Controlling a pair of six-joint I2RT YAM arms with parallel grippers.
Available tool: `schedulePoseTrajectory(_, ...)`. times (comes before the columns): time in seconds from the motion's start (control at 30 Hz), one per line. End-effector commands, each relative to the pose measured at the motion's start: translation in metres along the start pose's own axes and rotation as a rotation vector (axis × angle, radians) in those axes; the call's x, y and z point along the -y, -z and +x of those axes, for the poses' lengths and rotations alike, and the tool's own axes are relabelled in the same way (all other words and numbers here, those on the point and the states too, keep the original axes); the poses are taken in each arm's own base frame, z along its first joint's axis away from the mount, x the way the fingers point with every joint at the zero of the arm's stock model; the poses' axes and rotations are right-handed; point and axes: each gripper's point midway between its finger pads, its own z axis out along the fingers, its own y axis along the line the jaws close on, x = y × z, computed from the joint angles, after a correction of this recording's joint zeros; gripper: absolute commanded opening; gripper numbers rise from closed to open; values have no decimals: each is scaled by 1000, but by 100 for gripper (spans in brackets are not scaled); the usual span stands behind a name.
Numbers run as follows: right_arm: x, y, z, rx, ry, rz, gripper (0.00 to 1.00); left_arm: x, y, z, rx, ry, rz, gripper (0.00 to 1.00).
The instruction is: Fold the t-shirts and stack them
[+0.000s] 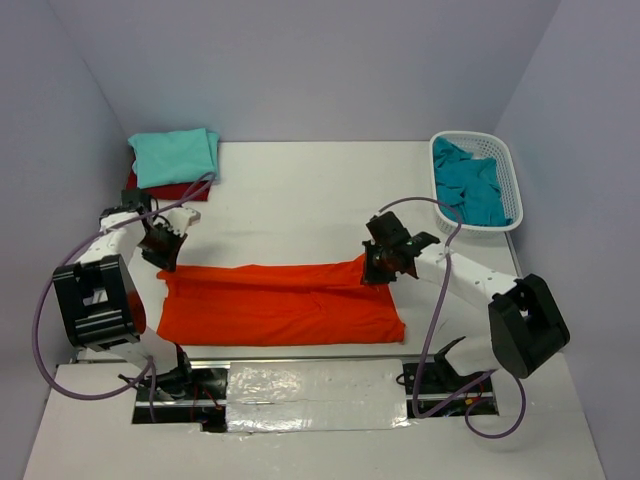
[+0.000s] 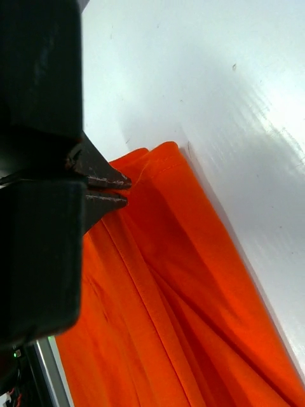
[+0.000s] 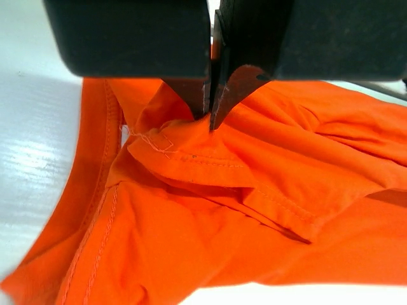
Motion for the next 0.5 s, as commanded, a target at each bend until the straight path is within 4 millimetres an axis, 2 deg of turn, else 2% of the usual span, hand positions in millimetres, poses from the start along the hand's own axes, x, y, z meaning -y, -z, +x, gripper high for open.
schedulePoseTrajectory(0.0,0,5,-7,25,15,19,0,-1,5,3,-11,-47,-2,0)
schedulePoseTrajectory(0.03,-1,4,-3,22,9,7,0,1,5,8,-20,-55,-8,0)
schedulePoseTrajectory(0.1,-2,-3,20,-31,-7,-24,0,9,-2,27,-65,-64,1,1)
schedulePoseTrajectory(0.17,-3,-8,36,-65,-11,-42,8,12,-3,37,-92,-80,-6,5)
schedulePoseTrajectory(0.2,-7,-8,46,-95,-3,-53,21,16,-5,47,-117,-82,-2,11)
schedulePoseTrajectory(0.27,-4,-8,59,-136,3,-44,38,21,-6,57,-145,-86,2,22)
schedulePoseTrajectory(0.33,2,-4,71,-171,5,-27,44,23,-4,69,-195,-85,5,34)
schedulePoseTrajectory(0.43,7,14,68,-135,18,-18,49,21,2,77,-246,-89,-14,37)
schedulePoseTrajectory(0.47,6,26,66,-113,32,-29,51,18,4,77,-248,-83,-26,38)
